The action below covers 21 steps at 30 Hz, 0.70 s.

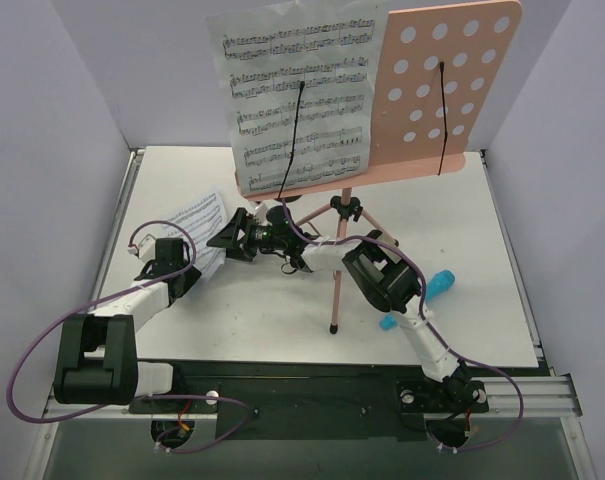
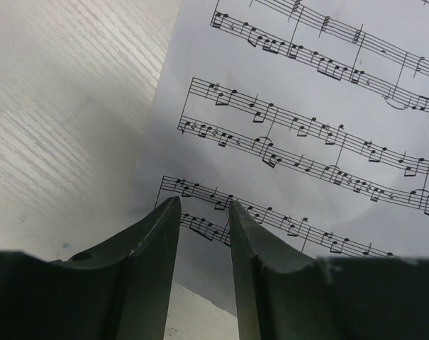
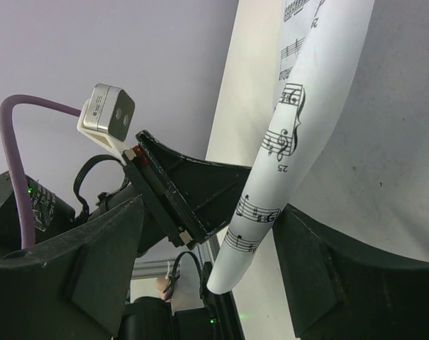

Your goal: Set up the instrument practice props

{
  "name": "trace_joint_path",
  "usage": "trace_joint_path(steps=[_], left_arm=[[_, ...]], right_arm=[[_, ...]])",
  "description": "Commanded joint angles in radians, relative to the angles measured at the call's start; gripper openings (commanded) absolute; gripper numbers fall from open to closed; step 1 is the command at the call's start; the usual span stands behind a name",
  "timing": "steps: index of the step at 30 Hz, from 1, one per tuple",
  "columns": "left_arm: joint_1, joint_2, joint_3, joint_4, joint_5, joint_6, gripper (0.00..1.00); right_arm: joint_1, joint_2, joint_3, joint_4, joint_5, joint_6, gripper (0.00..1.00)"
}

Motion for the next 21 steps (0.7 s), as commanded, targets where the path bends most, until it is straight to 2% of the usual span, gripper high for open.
trace_joint_path(steps=[1, 9, 21], left_arm=[[-0.007, 0.024, -0.005, -0.034, 0.025, -0.004, 0.44], [-0.007, 0.024, -0.002, -0.039, 0.023, -0.002, 0.44], [-0.007, 0.017, -0.005, -0.039, 0.023, -0.002, 0.44]], right_arm=[[-0.014, -0.056, 0.04, 0.076, -0.033, -0.022, 0.68], [-0.01, -0.08, 0.031, 0.105, -0.044, -0.017, 0.67], [-0.001, -0.129, 0.005, 0.056, -0.033, -0.076, 0.65]])
